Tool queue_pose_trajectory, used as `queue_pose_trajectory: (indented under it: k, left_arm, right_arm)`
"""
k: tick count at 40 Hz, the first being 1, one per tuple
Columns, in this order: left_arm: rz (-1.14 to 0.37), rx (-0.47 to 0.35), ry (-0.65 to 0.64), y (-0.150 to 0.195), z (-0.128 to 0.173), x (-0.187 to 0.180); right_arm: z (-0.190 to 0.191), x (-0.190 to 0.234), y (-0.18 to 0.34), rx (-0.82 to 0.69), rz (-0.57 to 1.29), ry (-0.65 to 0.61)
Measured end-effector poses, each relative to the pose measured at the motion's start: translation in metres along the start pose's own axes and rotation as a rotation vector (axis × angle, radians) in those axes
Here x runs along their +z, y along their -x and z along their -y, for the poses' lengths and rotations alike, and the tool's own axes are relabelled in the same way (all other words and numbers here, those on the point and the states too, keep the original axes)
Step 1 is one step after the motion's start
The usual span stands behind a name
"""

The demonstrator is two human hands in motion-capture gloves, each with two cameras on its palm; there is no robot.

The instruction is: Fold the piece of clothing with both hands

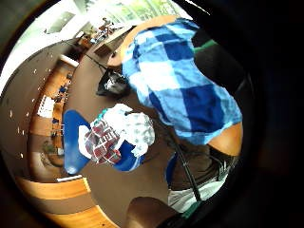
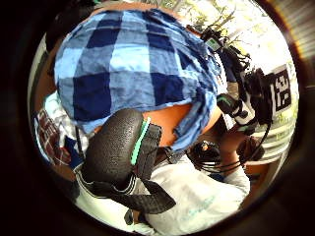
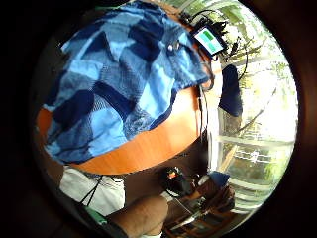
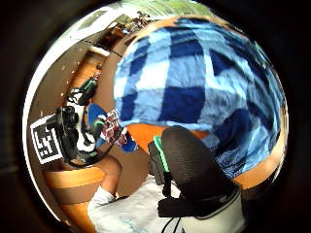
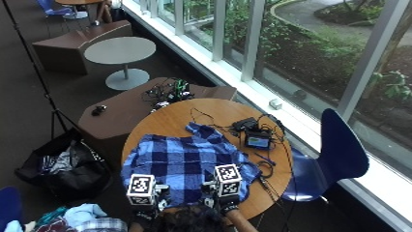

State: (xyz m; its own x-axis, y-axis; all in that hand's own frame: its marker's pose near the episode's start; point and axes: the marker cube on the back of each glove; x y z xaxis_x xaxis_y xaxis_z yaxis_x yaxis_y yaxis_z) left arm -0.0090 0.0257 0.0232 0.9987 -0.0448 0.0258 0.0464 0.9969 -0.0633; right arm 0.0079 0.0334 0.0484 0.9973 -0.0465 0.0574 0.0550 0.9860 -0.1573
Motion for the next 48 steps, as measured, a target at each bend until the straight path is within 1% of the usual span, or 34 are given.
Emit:
queue_pose_trajectory:
  k: [4, 8, 10, 12, 15, 17, 19, 22, 24, 26, 27, 28, 30, 32, 34, 35, 37, 40, 42, 45, 48]
  left_arm:
    - [-0.014, 0.010, 0.074, 0.007, -0.002, 0.034]
    - [-0.023, 0.028, 0.181, 0.014, -0.012, 0.056]
    - [-0.023, 0.046, 0.196, 0.018, -0.014, 0.064]
    - [-0.021, 0.066, 0.152, 0.021, -0.013, 0.070]
    - [0.006, 0.074, -0.011, 0.027, -0.007, 0.073]
    - [0.075, 0.067, -0.134, 0.034, -0.004, 0.069]
    - [0.156, 0.067, -0.219, 0.040, -0.007, 0.061]
    - [0.185, 0.110, -0.279, 0.032, -0.023, 0.047]
    - [0.172, 0.162, -0.296, 0.026, -0.031, 0.036]
    - [0.218, 0.203, -0.310, 0.032, -0.032, 0.020]
    - [0.239, 0.220, -0.303, 0.037, -0.032, 0.012]
    - [0.229, 0.239, -0.275, 0.039, -0.033, 0.006]
    - [0.132, 0.281, -0.172, 0.035, -0.039, -0.001]
    - [0.051, 0.317, -0.069, 0.033, -0.038, -0.009]
    - [0.027, 0.340, 0.022, 0.036, -0.024, -0.022]
    - [0.027, 0.347, 0.069, 0.038, -0.011, -0.028]
    - [0.032, 0.350, 0.158, 0.044, 0.024, -0.037]
    - [0.040, 0.311, 0.270, 0.051, 0.078, -0.054]
    - [0.044, 0.268, 0.331, 0.054, 0.114, -0.061]
    - [0.037, 0.219, 0.413, 0.060, 0.167, -0.047]
    - [0.010, 0.178, 0.497, 0.065, 0.208, -0.022]
  right_arm:
    - [0.001, 0.028, -0.010, 0.011, 0.002, 0.066]
    - [0.001, 0.047, -0.021, 0.022, -0.002, 0.132]
    - [0.001, 0.053, -0.026, 0.027, 0.010, 0.156]
    - [0.000, 0.055, -0.031, 0.031, 0.026, 0.162]
    - [-0.001, 0.054, -0.035, 0.029, 0.030, 0.111]
    - [-0.001, 0.051, -0.037, 0.024, 0.013, 0.043]
    - [0.000, 0.050, -0.040, 0.010, -0.017, -0.036]
    - [0.001, 0.048, -0.043, -0.047, -0.081, -0.167]
    - [-0.007, 0.037, -0.043, -0.102, -0.135, -0.194]
    - [-0.023, 0.021, -0.042, -0.151, -0.193, -0.145]
    - [-0.031, 0.012, -0.041, -0.173, -0.218, -0.107]
    - [-0.037, 0.003, -0.041, -0.196, -0.237, -0.067]
    - [-0.042, -0.013, -0.041, -0.247, -0.246, 0.005]
    - [-0.036, -0.028, -0.042, -0.298, -0.218, 0.069]
    - [-0.017, -0.047, -0.043, -0.342, -0.156, 0.132]
    - [-0.002, -0.059, -0.044, -0.358, -0.115, 0.164]
    - [0.034, -0.083, -0.044, -0.368, -0.031, 0.214]
    - [0.093, -0.109, -0.044, -0.336, 0.073, 0.231]
    - [0.140, -0.115, -0.047, -0.302, 0.121, 0.221]
    - [0.205, -0.105, -0.053, -0.253, 0.157, 0.225]
    - [0.243, -0.093, -0.053, -0.224, 0.199, 0.230]
